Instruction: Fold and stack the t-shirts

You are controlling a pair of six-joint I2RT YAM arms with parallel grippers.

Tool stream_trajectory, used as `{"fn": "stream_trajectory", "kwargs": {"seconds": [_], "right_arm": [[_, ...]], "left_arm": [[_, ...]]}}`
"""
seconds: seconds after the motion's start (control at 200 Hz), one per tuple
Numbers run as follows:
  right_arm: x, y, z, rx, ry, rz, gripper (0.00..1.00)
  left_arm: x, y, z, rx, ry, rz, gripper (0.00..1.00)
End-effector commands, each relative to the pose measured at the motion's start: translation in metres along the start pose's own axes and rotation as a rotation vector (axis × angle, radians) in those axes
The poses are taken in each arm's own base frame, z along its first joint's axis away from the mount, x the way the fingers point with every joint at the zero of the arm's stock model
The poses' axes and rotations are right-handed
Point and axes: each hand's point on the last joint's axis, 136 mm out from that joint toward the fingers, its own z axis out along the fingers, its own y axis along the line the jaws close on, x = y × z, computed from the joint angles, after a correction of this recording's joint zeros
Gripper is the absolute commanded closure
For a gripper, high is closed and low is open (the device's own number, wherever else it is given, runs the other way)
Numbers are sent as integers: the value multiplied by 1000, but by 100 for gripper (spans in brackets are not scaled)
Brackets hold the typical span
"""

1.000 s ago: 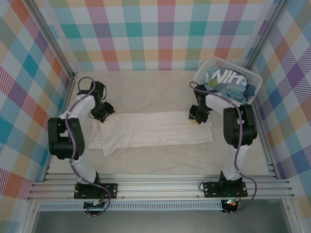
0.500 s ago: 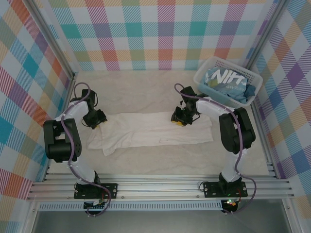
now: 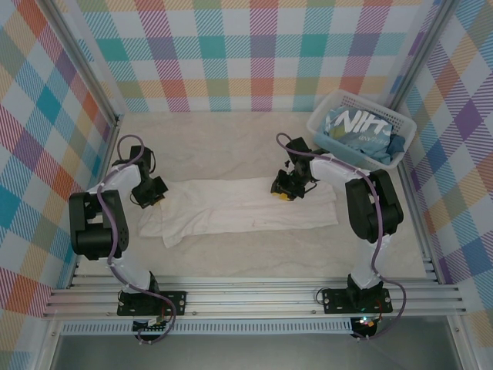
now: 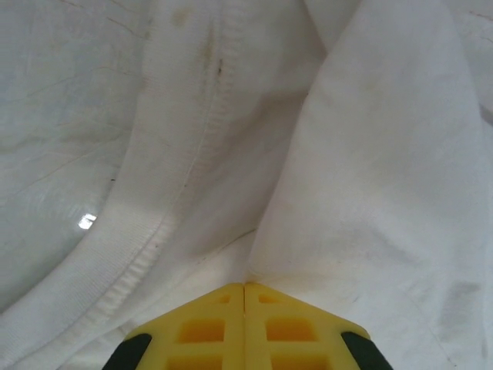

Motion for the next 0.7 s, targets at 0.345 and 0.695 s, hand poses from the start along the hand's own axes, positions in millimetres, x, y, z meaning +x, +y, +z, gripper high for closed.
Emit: {"fn": "stream_trajectory", "kwargs": {"seconds": [0.345, 0.695], "right_arm": [[-9, 9, -2, -25, -8, -16, 71], [-8, 9, -1, -26, 0, -14, 71]], "left_arm": [[20, 10, -27, 18, -5, -99, 100], [40, 28, -13, -68, 67, -138, 100]]}}
